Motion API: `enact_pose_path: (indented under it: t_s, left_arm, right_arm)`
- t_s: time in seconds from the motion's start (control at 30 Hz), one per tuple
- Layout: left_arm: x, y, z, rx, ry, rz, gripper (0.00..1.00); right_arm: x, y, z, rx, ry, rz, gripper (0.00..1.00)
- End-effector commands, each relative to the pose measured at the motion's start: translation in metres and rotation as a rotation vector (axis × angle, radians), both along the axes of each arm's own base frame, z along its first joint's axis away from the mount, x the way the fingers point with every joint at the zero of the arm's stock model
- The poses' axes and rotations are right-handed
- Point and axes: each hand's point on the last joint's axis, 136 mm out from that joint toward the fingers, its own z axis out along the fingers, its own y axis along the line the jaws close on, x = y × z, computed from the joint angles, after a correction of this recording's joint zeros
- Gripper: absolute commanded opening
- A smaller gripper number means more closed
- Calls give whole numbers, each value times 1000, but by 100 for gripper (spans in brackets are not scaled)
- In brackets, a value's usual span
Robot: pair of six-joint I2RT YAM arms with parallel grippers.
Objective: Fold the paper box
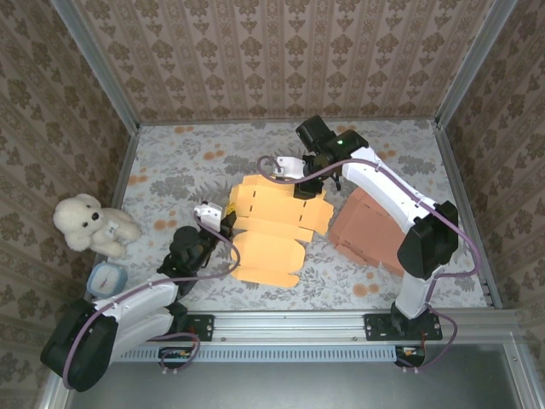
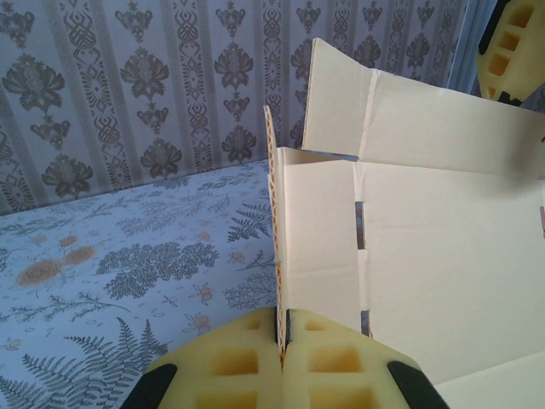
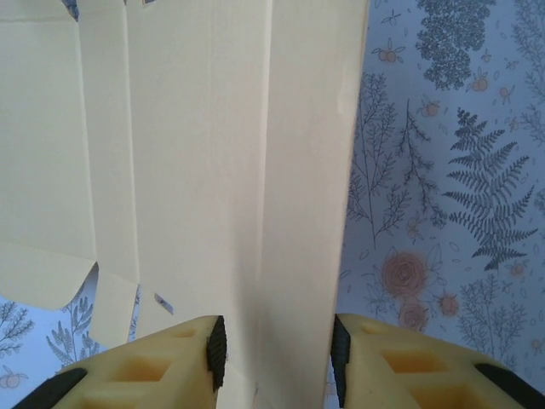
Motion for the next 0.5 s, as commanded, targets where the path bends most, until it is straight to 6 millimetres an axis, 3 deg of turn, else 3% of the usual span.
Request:
enact_pose_path:
  t_s: [0.0,0.23,0.47]
  left_arm:
    - [-6,-4,12,-18,-57,-28,0]
    - [-6,-4,9,-10,-54,-28,0]
    - [-5,-4,9,-8,-54,-22,0]
  right_arm:
    - [2,2,-2,-3,17,26,38]
    - [5,7,-10,-1,46,35,28]
    - [4,6,-21,-28,72,55,26]
